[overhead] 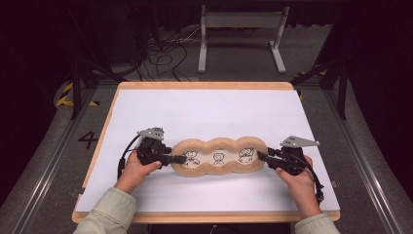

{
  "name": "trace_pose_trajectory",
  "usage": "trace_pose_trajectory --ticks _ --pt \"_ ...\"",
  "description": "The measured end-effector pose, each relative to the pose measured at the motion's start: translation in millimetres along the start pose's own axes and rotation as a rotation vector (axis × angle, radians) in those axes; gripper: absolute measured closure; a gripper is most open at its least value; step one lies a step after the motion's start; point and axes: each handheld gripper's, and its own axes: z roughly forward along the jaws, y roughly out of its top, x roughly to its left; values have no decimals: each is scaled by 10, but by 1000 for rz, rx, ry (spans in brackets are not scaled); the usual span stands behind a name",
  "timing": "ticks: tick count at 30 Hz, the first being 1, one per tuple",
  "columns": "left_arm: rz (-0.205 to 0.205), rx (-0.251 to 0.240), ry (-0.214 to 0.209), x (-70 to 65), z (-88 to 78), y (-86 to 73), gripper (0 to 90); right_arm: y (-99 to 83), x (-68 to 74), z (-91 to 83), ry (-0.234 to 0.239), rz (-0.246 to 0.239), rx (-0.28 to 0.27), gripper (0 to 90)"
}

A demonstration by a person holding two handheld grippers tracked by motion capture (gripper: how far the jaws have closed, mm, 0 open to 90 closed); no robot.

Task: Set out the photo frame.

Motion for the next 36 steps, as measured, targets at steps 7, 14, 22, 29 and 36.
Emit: trace_pose_trajectory --ticks 7,14,22,29,36 --pt "-40 13 -12 58 11 -31 661 -16 55 -70 16 3 19 665" --pt "-49 3 61 53 4 -45 635 -7 95 -104 32 -13 30 657" --pt "-45 -47 145 -1 -54 -125 377 18 105 -152 22 -22 19 549" --pt "-54 -102 191 -166 -248 -216 288 92 81 -264 30 -51 -27 431" --pt "-52 -121 296 -370 -386 -357 249 128 31 -382 38 -69 -33 329"
